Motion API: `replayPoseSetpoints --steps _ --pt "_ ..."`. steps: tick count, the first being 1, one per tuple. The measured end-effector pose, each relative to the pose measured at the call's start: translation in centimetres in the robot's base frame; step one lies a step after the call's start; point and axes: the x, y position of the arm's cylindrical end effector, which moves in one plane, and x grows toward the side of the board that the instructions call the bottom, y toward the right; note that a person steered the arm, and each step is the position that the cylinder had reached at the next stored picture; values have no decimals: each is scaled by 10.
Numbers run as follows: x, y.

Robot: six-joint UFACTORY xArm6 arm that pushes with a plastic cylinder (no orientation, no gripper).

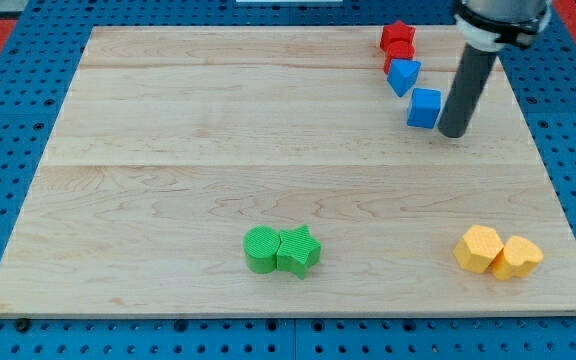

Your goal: Slide the blue cube up a bit

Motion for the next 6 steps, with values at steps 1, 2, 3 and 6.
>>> replayPoseSetpoints --steps 1,2,3,6 --pt "-6 5" --pt "-16 2" --pt "-17 1" --pt "-17 -23"
